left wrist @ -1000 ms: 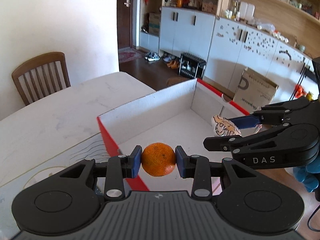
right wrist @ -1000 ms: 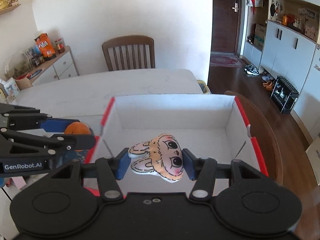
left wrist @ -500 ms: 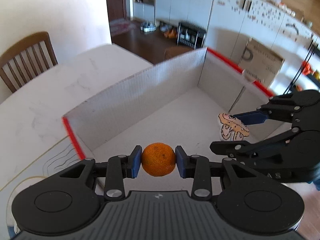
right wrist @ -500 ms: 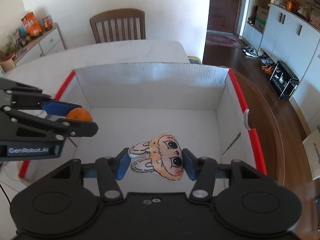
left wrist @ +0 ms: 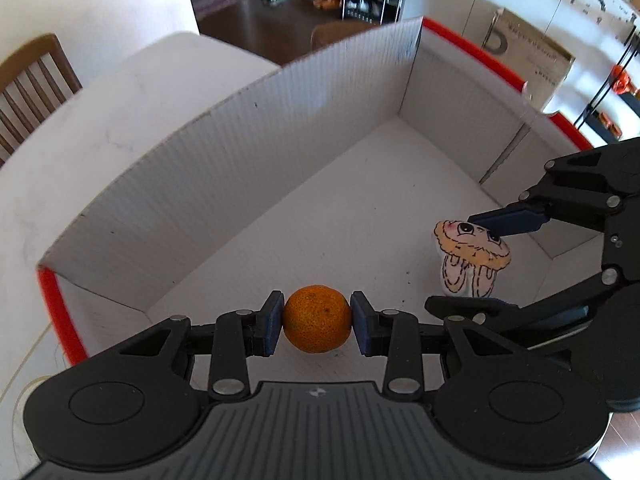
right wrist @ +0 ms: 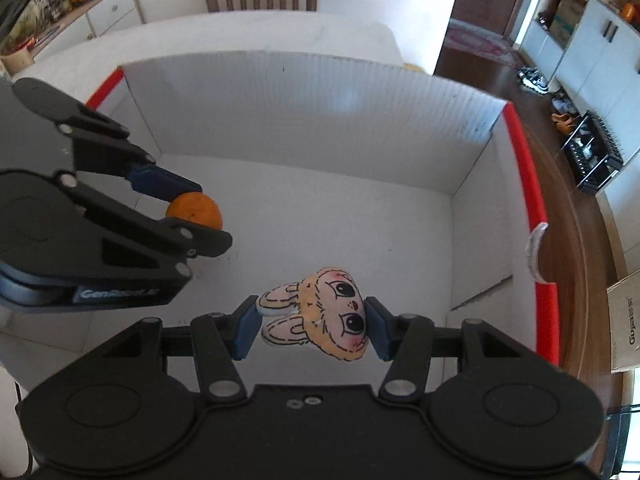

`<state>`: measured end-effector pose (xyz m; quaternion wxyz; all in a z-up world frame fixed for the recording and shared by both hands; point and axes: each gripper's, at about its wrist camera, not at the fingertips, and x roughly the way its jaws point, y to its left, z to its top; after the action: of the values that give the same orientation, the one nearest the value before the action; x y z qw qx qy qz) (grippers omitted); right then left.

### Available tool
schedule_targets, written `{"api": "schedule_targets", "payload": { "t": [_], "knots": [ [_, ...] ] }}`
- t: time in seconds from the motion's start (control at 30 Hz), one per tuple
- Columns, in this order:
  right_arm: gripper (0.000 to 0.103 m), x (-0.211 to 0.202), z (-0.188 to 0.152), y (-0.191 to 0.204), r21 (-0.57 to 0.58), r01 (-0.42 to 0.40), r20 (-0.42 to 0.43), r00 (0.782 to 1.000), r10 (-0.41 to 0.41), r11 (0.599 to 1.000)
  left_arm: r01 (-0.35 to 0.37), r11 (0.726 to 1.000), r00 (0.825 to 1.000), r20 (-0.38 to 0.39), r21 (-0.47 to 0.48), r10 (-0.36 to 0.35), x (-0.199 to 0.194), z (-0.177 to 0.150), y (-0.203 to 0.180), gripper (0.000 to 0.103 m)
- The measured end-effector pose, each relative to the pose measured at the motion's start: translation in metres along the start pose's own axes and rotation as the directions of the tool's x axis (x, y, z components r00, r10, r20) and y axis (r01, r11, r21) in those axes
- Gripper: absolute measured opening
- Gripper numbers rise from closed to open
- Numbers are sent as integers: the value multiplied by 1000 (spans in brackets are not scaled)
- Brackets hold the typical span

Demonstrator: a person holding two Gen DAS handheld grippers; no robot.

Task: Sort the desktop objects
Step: 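Open both grippers to drop the orange and bunny pack into the box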

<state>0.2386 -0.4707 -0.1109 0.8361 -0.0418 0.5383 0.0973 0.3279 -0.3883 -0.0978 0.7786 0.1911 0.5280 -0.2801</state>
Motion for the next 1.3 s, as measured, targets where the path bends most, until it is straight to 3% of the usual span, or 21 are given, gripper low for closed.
{"api": "schedule_targets", "payload": {
  "t": [0.47, 0.63, 0.73, 0.8, 0.93, 1.3],
  "knots": [
    [56, 9, 1, 5, -3, -35, -75, 997, 34, 999, 30, 999, 992, -118, -33, -34, 21, 5, 4, 35],
    [65, 6, 1, 7, -11, -35, -71, 997, 34, 999, 28, 999, 991, -129, -31, -31, 25, 8, 1, 35],
    [73, 2, -2, 6, -15, -38, -56, 998, 37, 999, 29, 999, 994, -101, -45, -33, 22, 7, -1, 37],
    [80, -2, -4, 6, -18, -37, -42, 998, 37, 999, 30, 998, 997, -75, -53, -34, 15, 7, 2, 42],
    [85, -14, -12, 4, -1, -49, -1, 999, 49, 999, 51, 996, 998, -35, -78, -54, 3, 3, 8, 57],
    [94, -64, -18, -21, 43, -115, 156, 982, 107, 992, 88, 990, 991, 105, -108, -77, -48, -21, 16, 57]
  ]
}}
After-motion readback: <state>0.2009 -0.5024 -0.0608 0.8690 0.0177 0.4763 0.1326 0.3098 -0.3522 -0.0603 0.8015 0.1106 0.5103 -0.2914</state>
